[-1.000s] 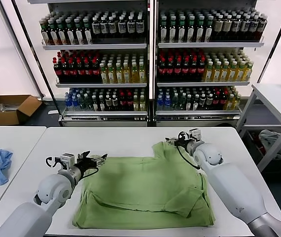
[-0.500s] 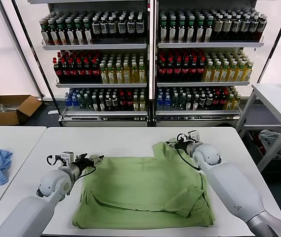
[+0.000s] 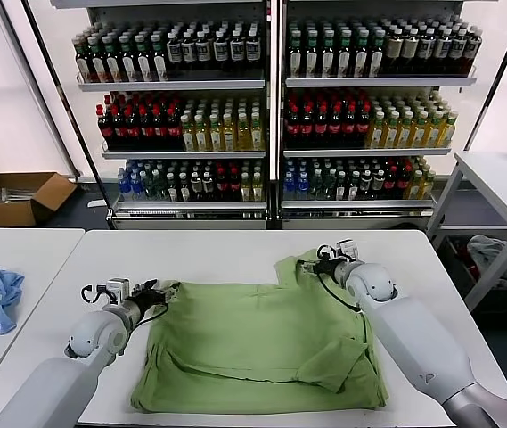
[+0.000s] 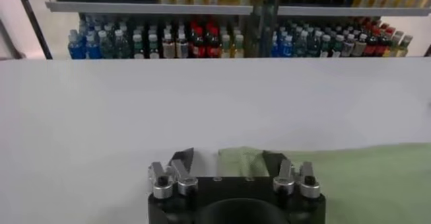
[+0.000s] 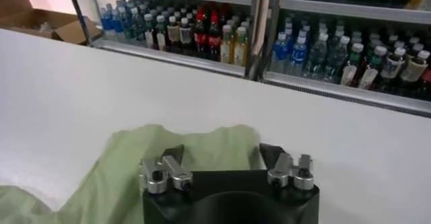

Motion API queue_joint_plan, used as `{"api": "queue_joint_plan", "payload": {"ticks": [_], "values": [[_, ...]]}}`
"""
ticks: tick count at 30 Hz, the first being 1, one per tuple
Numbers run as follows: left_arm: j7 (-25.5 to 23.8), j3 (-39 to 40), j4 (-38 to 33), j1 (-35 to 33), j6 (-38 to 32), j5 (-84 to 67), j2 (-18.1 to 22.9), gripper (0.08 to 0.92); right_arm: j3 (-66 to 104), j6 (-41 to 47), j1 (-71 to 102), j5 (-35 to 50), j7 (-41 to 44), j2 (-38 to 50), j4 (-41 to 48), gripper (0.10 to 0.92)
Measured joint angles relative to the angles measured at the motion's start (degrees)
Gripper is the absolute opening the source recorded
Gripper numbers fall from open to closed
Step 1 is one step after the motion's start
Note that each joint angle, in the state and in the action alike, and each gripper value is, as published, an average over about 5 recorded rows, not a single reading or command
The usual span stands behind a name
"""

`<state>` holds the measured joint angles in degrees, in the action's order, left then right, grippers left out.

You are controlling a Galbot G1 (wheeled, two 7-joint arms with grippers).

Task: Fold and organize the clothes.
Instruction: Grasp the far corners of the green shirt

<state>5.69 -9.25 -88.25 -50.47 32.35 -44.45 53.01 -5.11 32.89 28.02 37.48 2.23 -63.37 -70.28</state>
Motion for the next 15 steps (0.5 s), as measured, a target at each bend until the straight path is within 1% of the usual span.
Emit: {"api": "queue_joint_plan", "payload": {"ticks": [7,15], "values": [[-1.28,0.71,-1.09,-1.2,-0.56,1.66,-0.1,0.36,0.75,-0.16,1.11,-0.2,0.71,0.45,-0.23,0.385],[-1.43,0.65,-2.54,-2.15,-1.54,2.42,-0.69,0.132,1.0,-0.4,1.78,0.29,0.52,1.49,-2.46,0.161]]}}
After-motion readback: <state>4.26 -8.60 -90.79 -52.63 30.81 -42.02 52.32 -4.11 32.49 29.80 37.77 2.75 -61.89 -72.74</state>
